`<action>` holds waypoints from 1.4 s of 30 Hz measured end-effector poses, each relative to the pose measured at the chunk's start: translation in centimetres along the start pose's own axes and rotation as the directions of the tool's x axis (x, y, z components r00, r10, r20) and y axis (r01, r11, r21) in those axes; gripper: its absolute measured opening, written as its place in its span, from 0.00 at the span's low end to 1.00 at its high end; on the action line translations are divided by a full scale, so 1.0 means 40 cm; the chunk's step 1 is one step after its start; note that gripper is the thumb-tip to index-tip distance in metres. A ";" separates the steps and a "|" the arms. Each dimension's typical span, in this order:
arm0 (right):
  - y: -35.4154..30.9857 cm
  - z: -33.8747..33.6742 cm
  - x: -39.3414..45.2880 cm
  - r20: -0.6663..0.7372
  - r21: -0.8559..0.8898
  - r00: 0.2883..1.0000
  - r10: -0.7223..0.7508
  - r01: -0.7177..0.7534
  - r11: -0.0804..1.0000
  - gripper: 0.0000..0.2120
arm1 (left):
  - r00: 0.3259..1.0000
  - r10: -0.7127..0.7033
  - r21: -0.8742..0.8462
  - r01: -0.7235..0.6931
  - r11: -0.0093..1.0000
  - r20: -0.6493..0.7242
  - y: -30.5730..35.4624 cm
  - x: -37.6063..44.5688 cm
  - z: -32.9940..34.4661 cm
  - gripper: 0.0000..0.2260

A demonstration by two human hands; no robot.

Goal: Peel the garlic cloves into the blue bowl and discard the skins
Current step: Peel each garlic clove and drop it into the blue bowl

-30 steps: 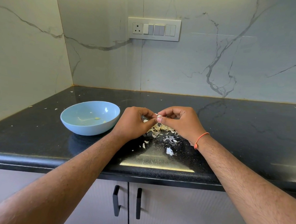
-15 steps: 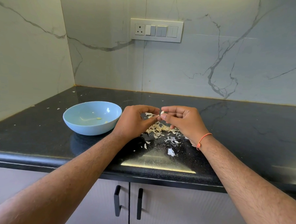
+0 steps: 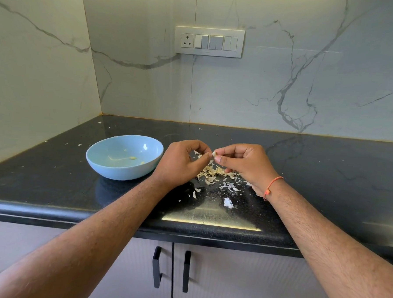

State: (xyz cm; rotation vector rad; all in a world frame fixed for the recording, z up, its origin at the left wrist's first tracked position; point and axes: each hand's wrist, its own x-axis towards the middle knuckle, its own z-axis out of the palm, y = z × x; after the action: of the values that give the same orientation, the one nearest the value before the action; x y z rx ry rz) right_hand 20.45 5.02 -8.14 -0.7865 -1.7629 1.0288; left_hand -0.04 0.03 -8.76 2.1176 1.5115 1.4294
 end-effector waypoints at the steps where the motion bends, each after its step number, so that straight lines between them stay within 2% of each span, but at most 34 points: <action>1: 0.000 0.000 0.001 -0.007 -0.006 1.000 -0.002 0.002 1.000 0.08 | 1.000 -0.008 -0.012 0.008 1.000 -0.007 -0.002 0.001 0.000 0.04; 7: 0.007 -0.002 0.007 -0.063 -0.031 0.998 -0.021 0.019 0.999 0.08 | 0.998 -0.029 -0.024 0.027 0.999 -0.053 -0.011 0.005 0.000 0.03; 13: 0.018 -0.009 0.013 -0.128 -0.146 0.990 -0.064 0.045 0.988 0.08 | 0.990 -0.068 -0.032 0.065 0.997 -0.123 -0.012 0.009 0.004 0.04; 15: 0.017 -0.009 0.011 -0.132 -0.148 0.989 -0.070 0.050 0.988 0.09 | 0.993 -0.073 -0.042 0.070 0.997 -0.094 -0.018 0.010 0.005 0.02; 18: 0.016 -0.007 0.011 -0.127 -0.153 0.990 -0.069 0.049 0.987 0.11 | 0.999 -0.047 -0.029 0.046 0.999 -0.026 -0.016 0.006 0.006 0.08; 21: 0.013 -0.004 0.008 -0.090 -0.199 0.993 -0.080 0.061 0.978 0.10 | 1.000 -0.026 -0.020 0.027 0.999 0.013 -0.006 0.002 0.002 0.07; 29: 0.005 -0.003 0.000 -0.076 -0.286 0.989 -0.128 0.101 0.953 0.08 | 0.999 -0.028 0.005 0.028 1.000 0.020 -0.008 0.006 0.004 0.04; 36: 0.011 -0.002 -0.006 -0.051 -0.412 0.975 -0.217 0.178 0.894 0.05 | 0.999 -0.014 0.012 0.013 1.000 0.043 -0.006 0.002 0.004 0.05; 42: 0.005 -0.002 -0.006 -0.043 -0.383 0.976 -0.213 0.181 0.906 0.05 | 0.997 0.011 -0.016 -0.010 1.000 0.072 -0.003 0.003 0.006 0.06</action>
State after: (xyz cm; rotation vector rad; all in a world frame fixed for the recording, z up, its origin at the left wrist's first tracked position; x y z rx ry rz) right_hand 20.65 4.92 -8.38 -0.8495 -1.9493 0.5181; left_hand 0.08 0.26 -8.88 2.1467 1.4610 1.3489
